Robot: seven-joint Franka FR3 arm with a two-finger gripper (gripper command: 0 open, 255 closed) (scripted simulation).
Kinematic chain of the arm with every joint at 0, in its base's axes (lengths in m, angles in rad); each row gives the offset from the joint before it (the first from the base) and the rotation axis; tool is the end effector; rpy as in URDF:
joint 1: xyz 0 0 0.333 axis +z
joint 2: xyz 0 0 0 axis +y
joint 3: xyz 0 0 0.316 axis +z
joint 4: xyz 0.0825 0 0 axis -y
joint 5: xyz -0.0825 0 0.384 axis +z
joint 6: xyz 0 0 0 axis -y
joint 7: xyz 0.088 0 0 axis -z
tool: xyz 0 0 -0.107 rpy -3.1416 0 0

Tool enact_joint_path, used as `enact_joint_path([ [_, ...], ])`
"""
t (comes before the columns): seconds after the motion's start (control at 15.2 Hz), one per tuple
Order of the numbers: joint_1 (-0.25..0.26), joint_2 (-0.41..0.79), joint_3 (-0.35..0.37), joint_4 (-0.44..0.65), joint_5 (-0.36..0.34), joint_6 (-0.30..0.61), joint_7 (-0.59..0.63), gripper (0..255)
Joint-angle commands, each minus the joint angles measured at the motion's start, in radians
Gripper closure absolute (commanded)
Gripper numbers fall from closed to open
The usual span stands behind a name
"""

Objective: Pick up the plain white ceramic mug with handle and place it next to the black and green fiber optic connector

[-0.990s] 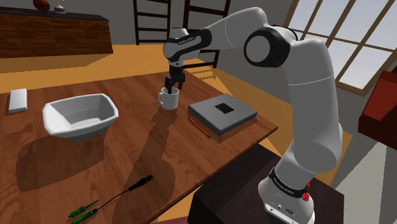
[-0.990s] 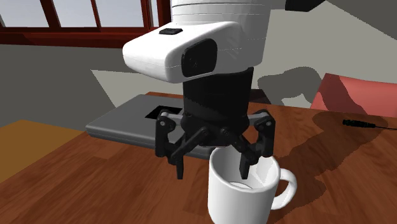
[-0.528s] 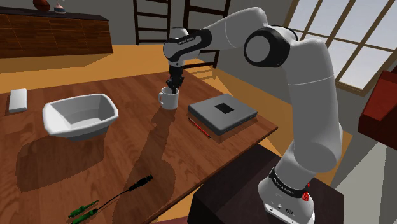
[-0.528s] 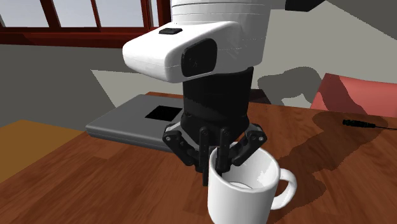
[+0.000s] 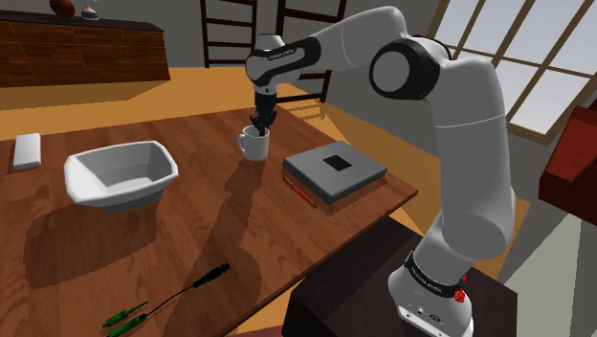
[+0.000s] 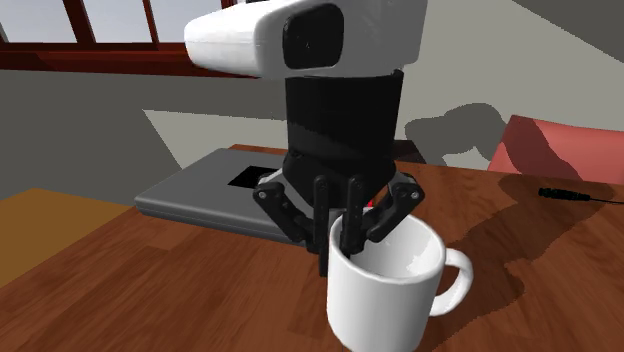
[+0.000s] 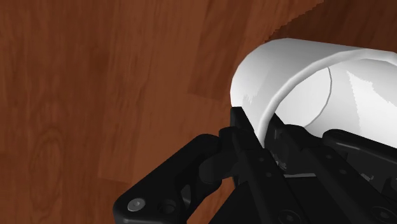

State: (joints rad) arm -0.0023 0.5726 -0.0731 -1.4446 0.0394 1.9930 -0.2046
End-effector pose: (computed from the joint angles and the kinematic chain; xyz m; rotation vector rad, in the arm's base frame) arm 0.7067 -0.0419 0.3542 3.1346 0.1943 -0.0360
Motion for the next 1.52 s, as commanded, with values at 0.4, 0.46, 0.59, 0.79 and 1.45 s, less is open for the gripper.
enact_joint_path([
  [0.4, 0.0, -0.03, -0.001, 0.062, -0.003, -0.092, 0.001, 255],
  [0.46, 0.0, -0.033, -0.002, 0.071, -0.003, -0.103, 0.002, 255],
  [0.59, -0.001, -0.038, -0.002, 0.09, -0.003, -0.128, 0.002, 255],
  [0.79, -0.001, -0.043, -0.002, 0.122, -0.004, -0.165, 0.002, 255],
  [1.45, -0.004, -0.043, -0.003, 0.256, -0.004, -0.299, 0.004, 255],
])
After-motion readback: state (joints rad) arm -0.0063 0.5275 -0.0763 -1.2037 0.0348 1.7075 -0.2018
